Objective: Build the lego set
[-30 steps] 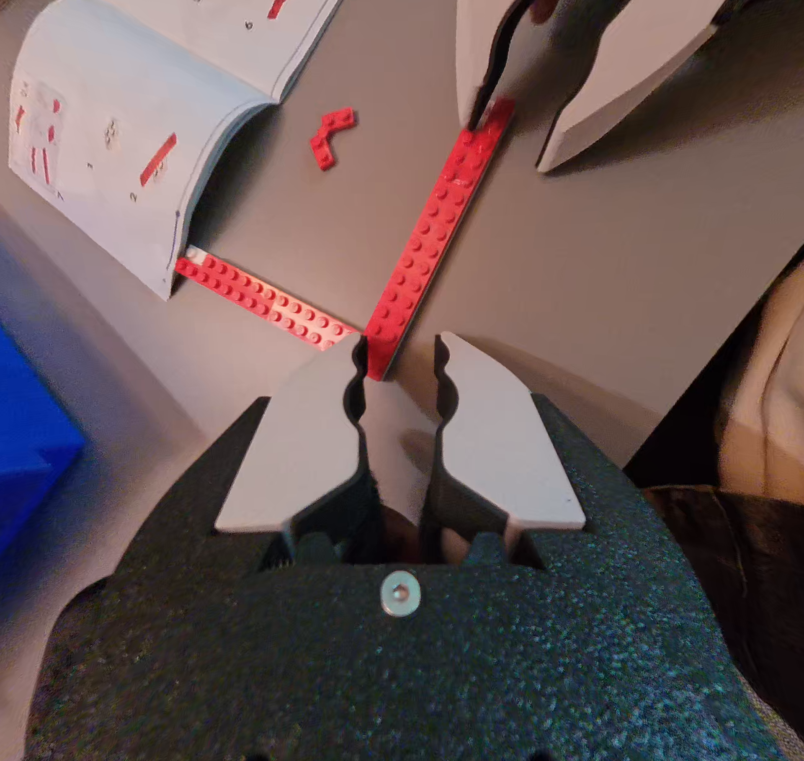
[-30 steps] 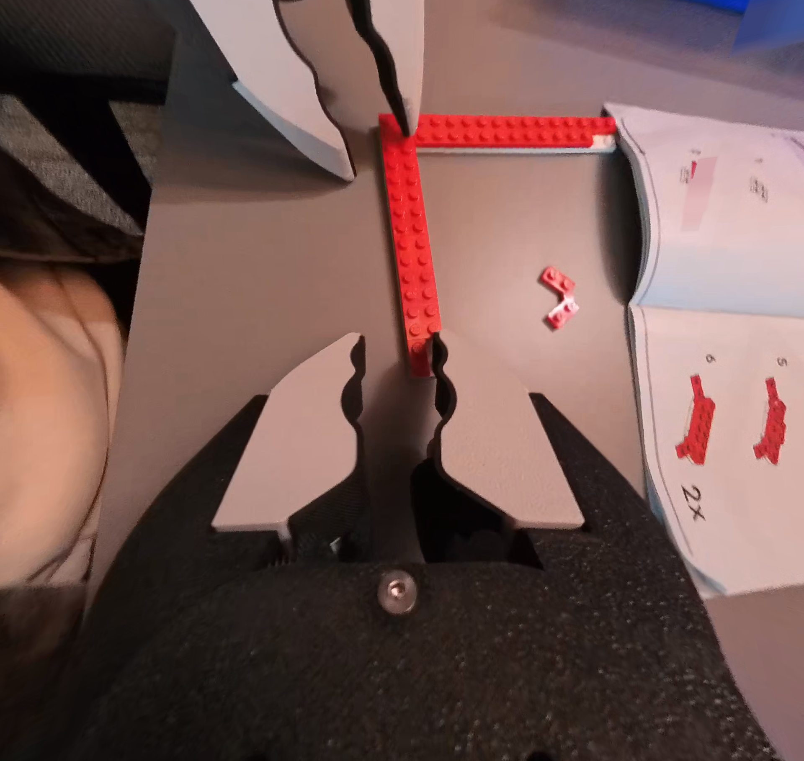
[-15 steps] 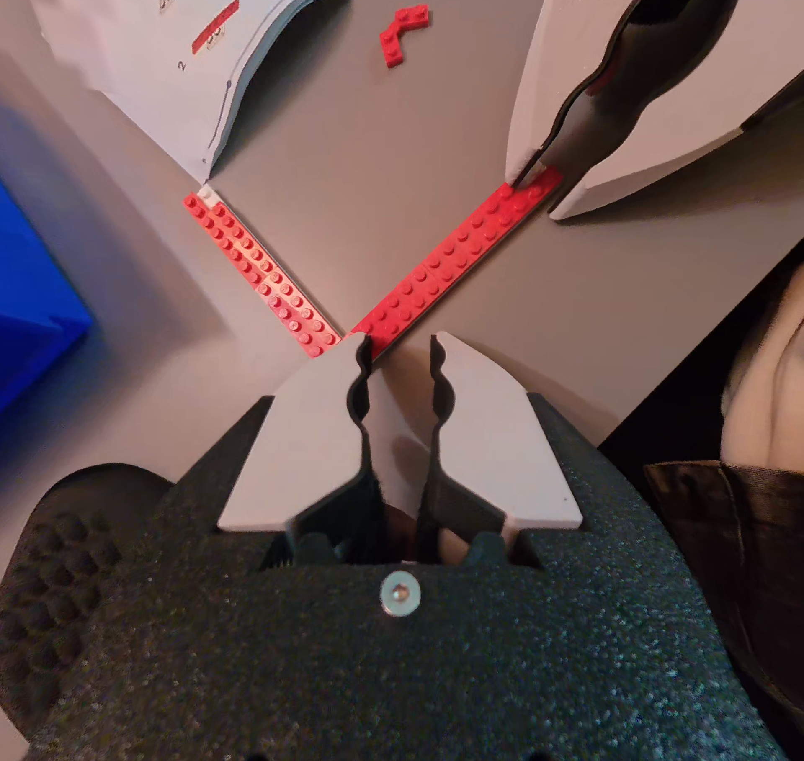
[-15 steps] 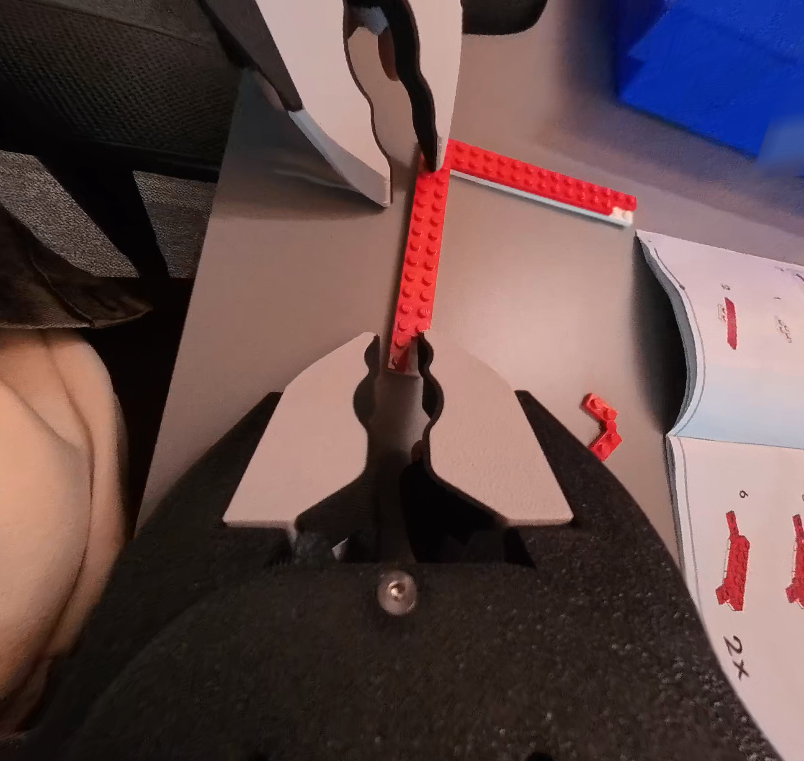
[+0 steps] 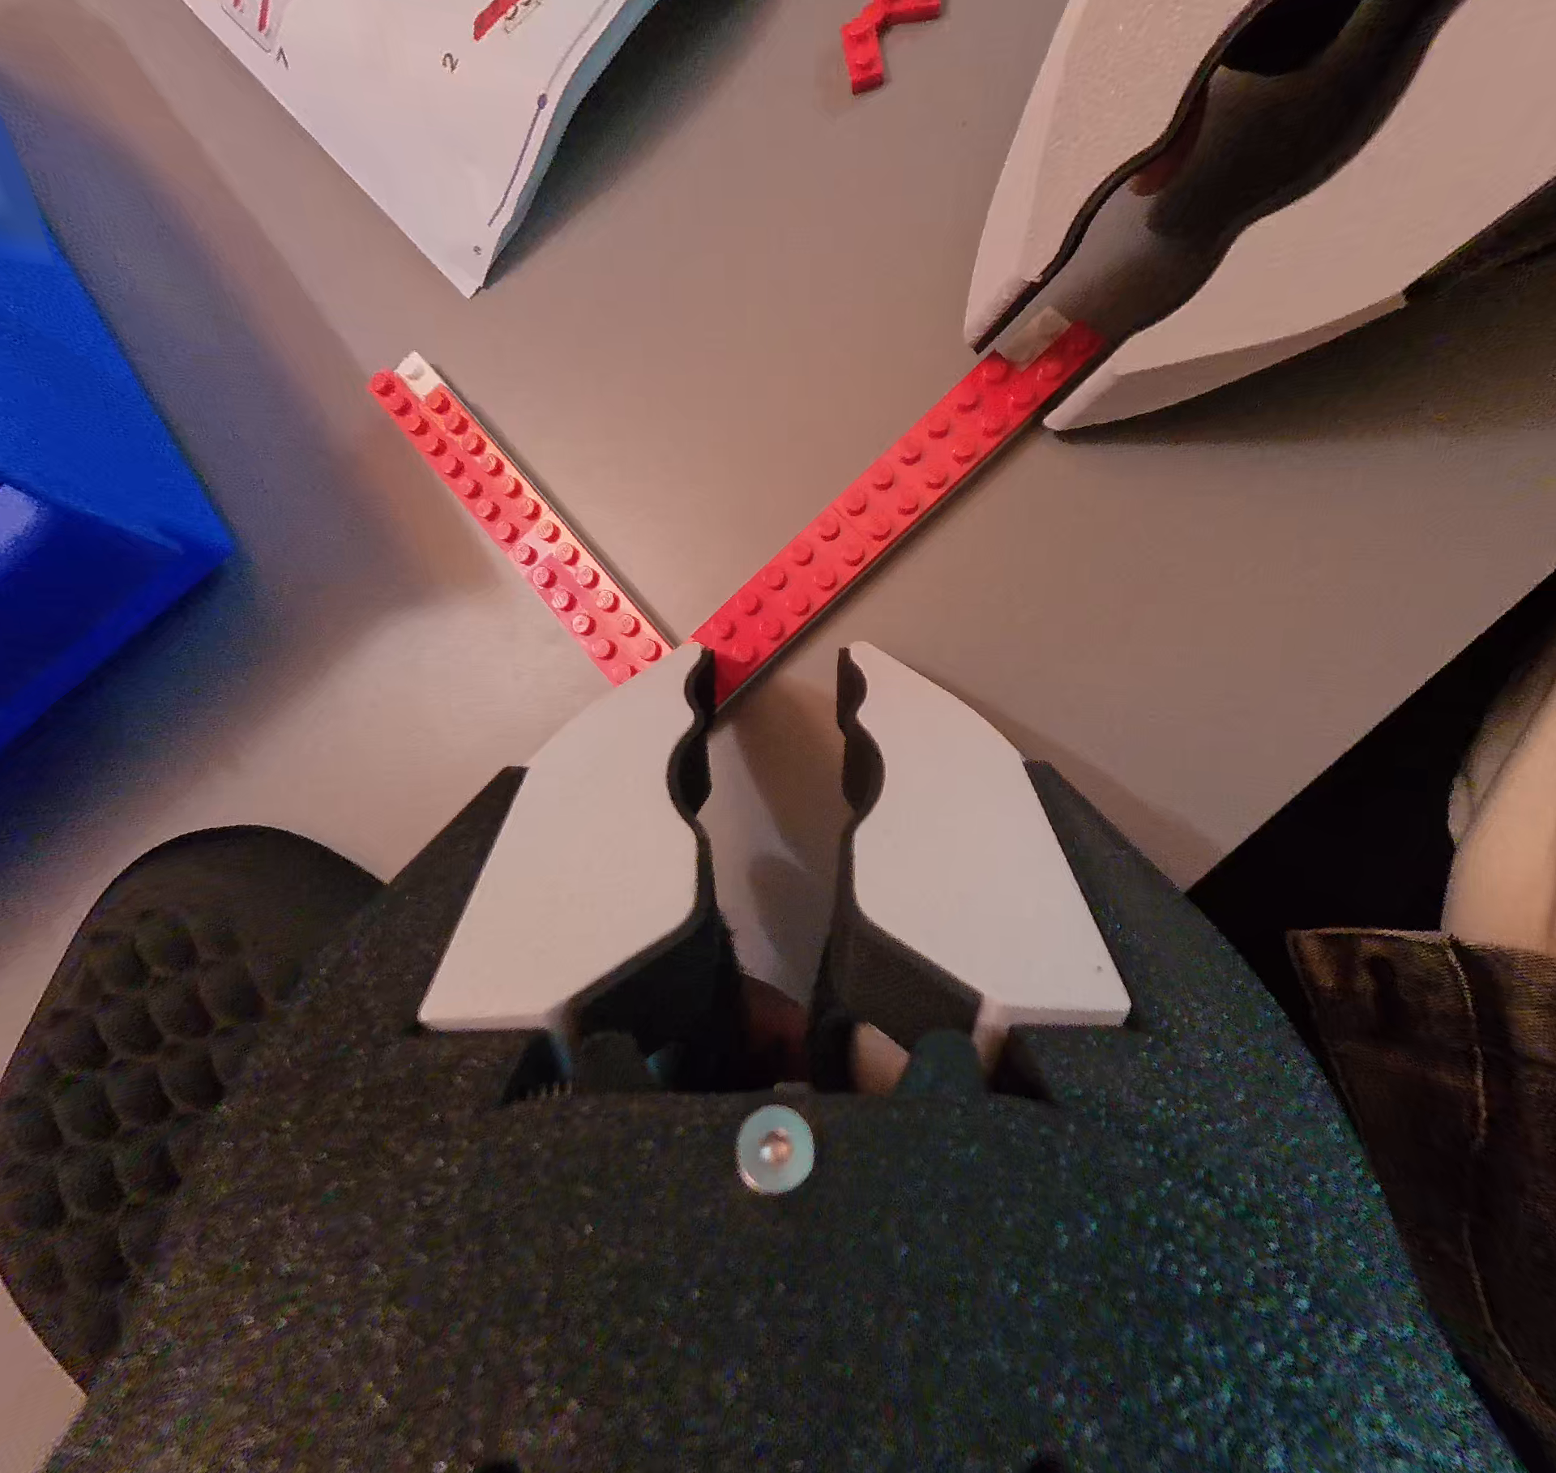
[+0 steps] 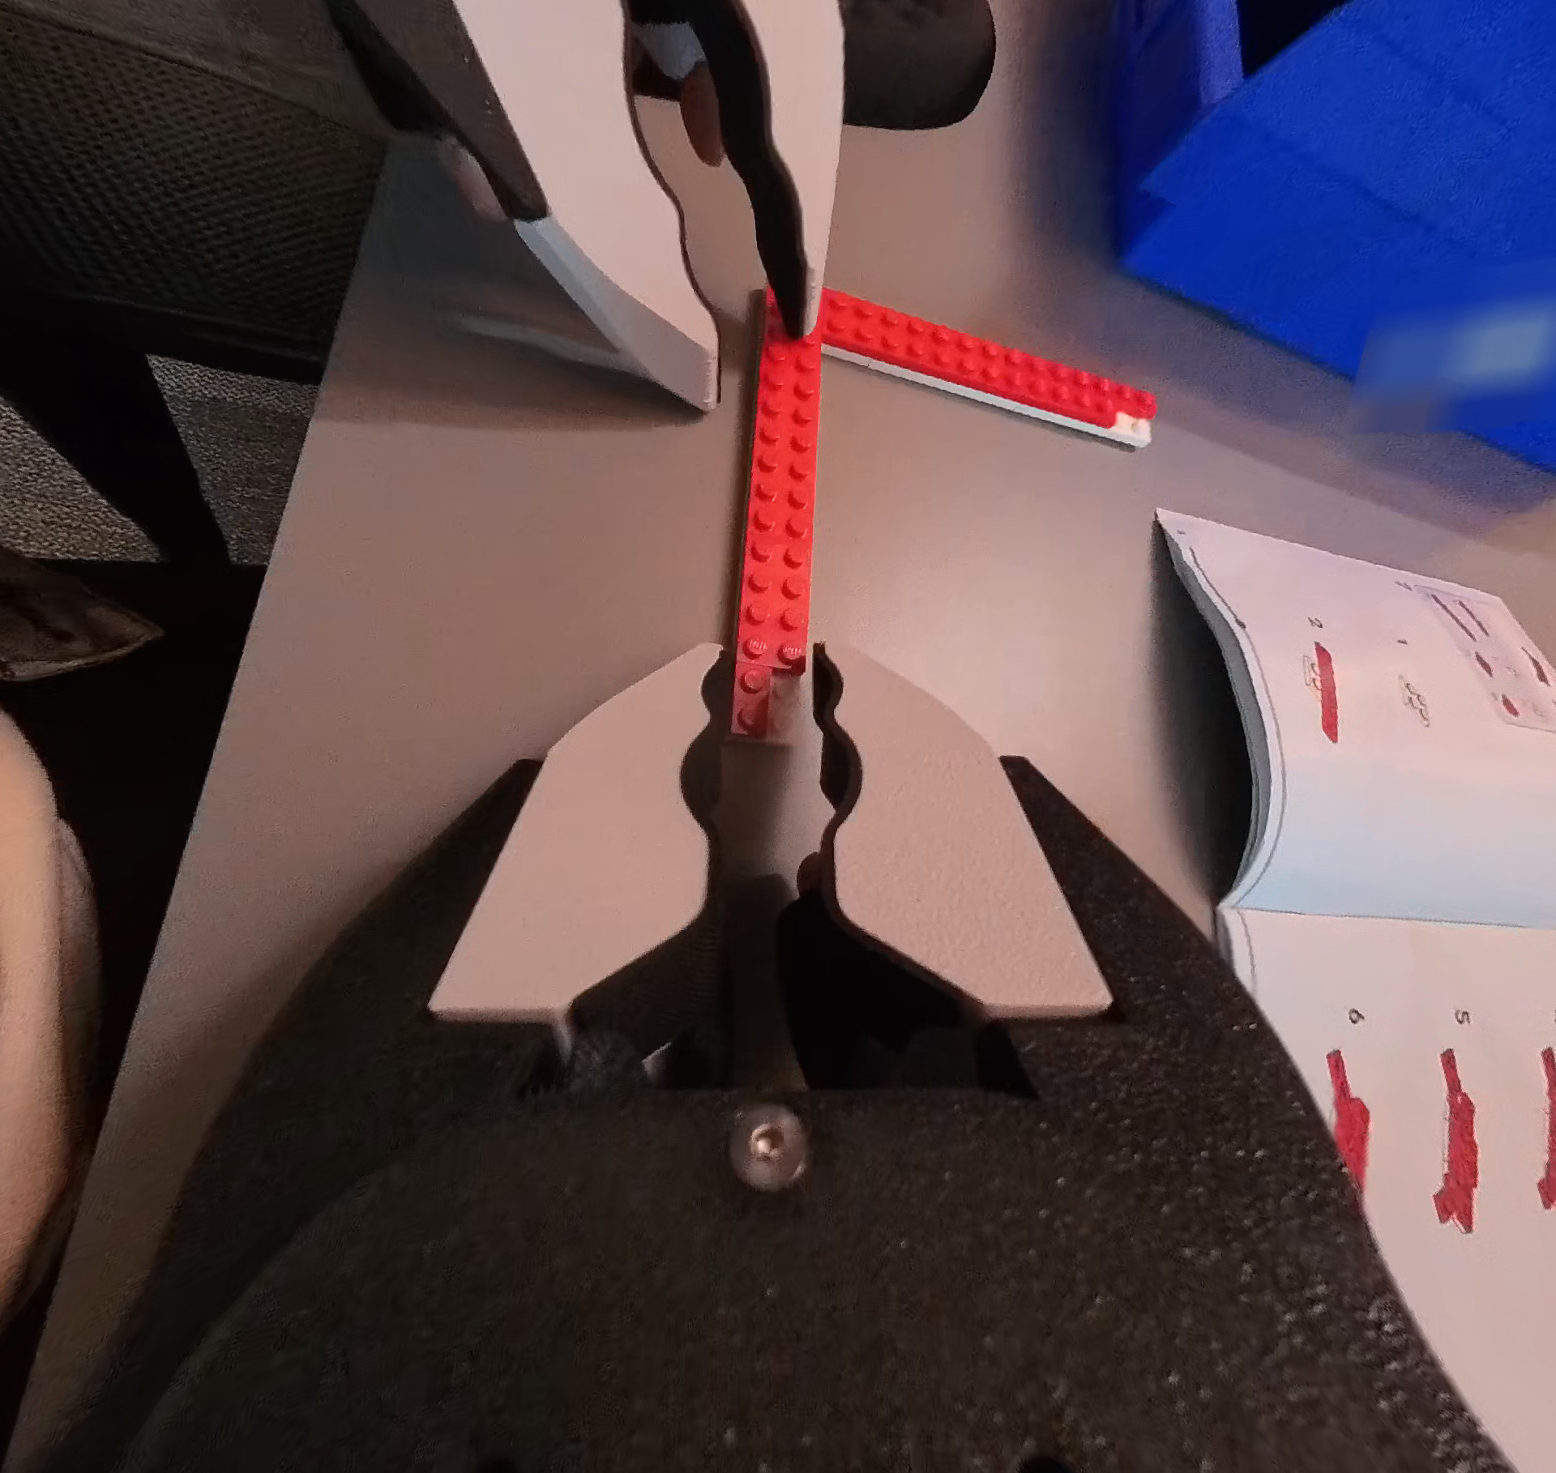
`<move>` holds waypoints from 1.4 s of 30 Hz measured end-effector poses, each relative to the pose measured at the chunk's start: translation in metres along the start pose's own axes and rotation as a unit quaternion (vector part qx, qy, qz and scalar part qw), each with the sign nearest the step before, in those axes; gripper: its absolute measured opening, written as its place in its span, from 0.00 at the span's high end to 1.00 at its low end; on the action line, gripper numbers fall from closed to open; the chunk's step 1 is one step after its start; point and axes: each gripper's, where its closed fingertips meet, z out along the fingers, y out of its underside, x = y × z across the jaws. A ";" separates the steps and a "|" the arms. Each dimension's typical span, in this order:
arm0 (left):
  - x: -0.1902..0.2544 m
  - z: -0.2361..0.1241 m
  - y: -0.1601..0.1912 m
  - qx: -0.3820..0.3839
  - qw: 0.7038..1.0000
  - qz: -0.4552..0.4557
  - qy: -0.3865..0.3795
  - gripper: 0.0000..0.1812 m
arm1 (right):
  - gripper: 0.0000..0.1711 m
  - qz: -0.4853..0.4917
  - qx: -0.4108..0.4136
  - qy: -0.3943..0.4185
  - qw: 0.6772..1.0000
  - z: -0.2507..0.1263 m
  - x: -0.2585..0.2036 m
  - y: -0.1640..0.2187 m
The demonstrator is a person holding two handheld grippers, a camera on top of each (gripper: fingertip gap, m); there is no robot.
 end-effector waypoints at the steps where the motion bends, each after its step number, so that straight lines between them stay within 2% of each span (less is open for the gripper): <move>1: -0.001 0.000 0.000 0.001 1.000 -0.002 -0.001 0.85 | 0.89 -0.003 0.001 0.003 1.000 0.001 0.001 -0.001; 12: -0.020 0.005 0.001 0.012 0.999 -0.029 -0.023 0.85 | 0.89 -0.016 0.001 0.022 1.000 0.024 0.018 -0.014; 26: -0.057 0.025 -0.011 -0.007 0.997 -0.066 -0.043 0.84 | 0.89 0.014 -0.011 0.044 0.999 0.039 0.050 -0.012; 29: -0.057 0.019 -0.007 -0.025 0.995 -0.069 -0.068 0.83 | 0.83 0.034 -0.021 0.040 0.998 0.028 0.048 -0.010; 31: -0.052 0.006 -0.020 0.006 0.994 -0.059 -0.097 0.83 | 0.80 0.051 0.027 0.039 0.998 0.007 0.047 -0.022; 33: -0.034 -0.004 -0.050 0.090 0.991 -0.061 -0.081 0.84 | 0.74 0.082 0.072 0.023 0.994 -0.016 0.046 -0.028; 35: -0.008 -0.011 -0.089 0.201 0.978 -0.041 -0.040 0.84 | 0.70 0.110 0.108 0.013 0.988 -0.037 0.050 -0.028; 37: 0.023 -0.013 -0.124 0.305 0.951 -0.035 0.031 0.84 | 0.70 0.132 0.142 0.021 0.981 -0.054 0.062 -0.026; 38: 0.028 -0.010 -0.136 0.336 0.939 -0.050 0.047 0.91 | 0.71 0.137 0.144 0.026 0.980 -0.059 0.067 -0.021; 40: 0.023 0.006 -0.143 0.333 0.939 -0.078 0.046 0.86 | 0.74 0.140 0.121 0.059 0.981 -0.066 0.081 -0.003; 42: 0.009 0.021 -0.140 0.289 0.955 -0.061 0.010 0.85 | 0.92 0.147 0.084 0.107 0.980 -0.072 0.100 0.020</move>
